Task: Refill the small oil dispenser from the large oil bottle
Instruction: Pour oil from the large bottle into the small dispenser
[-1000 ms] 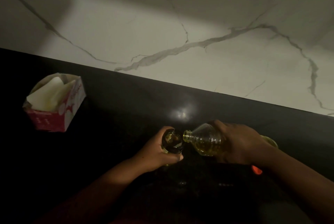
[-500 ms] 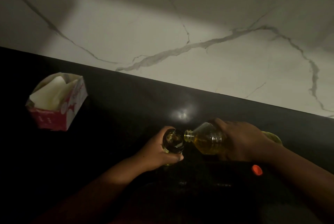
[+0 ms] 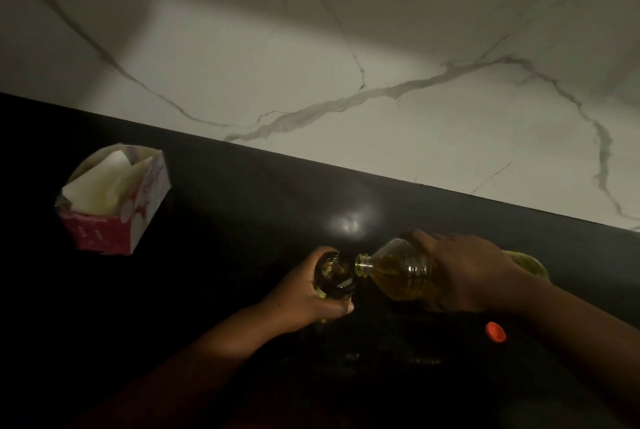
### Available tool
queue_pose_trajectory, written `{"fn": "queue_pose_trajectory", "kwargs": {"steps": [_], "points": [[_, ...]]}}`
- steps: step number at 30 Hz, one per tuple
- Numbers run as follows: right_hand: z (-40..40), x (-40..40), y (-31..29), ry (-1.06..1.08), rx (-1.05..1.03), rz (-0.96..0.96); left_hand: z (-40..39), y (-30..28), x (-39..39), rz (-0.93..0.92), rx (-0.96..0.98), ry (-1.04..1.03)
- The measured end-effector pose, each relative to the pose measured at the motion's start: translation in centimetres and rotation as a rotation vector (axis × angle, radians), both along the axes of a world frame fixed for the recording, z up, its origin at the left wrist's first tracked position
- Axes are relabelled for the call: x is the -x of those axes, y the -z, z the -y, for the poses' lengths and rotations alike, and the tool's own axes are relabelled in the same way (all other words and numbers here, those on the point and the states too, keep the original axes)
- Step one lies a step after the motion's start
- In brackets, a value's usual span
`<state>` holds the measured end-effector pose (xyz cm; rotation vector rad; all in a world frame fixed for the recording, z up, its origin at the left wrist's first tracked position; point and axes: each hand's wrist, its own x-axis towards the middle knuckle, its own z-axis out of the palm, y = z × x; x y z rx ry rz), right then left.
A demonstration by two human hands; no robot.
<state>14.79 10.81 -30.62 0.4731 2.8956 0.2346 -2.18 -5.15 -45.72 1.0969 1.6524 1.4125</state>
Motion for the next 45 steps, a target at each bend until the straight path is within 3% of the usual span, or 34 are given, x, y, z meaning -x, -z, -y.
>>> {"fn": "queue_pose_trajectory", "kwargs": {"steps": [45], "points": [[1.0,0.7,-1.6,0.007,-0.05,0.051,0.1,-0.3,-0.1,0.033,0.015,0.004]]}}
